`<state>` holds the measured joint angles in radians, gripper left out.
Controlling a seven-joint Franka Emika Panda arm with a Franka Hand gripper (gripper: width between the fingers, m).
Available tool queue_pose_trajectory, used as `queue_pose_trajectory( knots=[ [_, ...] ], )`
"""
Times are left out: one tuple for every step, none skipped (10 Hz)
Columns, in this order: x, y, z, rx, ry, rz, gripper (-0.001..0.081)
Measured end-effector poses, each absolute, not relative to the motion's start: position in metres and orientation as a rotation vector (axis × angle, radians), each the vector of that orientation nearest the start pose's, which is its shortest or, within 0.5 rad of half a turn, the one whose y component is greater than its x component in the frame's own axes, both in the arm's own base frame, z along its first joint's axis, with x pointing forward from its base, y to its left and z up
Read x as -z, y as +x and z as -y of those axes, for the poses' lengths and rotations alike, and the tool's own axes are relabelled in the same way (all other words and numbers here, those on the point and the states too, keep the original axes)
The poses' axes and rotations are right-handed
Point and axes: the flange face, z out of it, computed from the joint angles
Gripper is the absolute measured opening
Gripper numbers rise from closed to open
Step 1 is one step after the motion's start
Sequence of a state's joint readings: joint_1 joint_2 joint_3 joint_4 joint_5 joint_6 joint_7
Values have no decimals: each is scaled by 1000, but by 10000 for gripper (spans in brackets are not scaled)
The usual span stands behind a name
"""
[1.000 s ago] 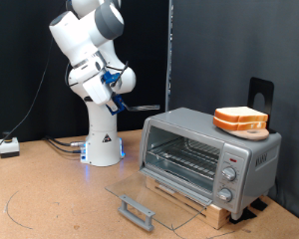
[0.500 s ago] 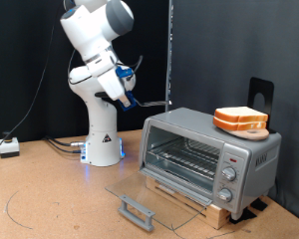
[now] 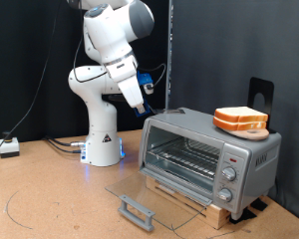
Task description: Make a piece of toast with the oven
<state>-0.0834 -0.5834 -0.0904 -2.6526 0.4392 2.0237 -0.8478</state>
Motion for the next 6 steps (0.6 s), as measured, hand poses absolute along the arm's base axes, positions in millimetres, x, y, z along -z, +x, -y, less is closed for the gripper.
queue_pose_trajectory(
  knots=[
    [-424,357,37,275,-2637,672,396],
    [-421,357,36,316,-2641,709,396],
    [-416,358,34,355,-2657,750,396],
    [-412,359,29,380,-2674,783,396],
    [-409,361,21,386,-2678,804,396],
    [-408,363,12,393,-2665,811,396]
  ],
)
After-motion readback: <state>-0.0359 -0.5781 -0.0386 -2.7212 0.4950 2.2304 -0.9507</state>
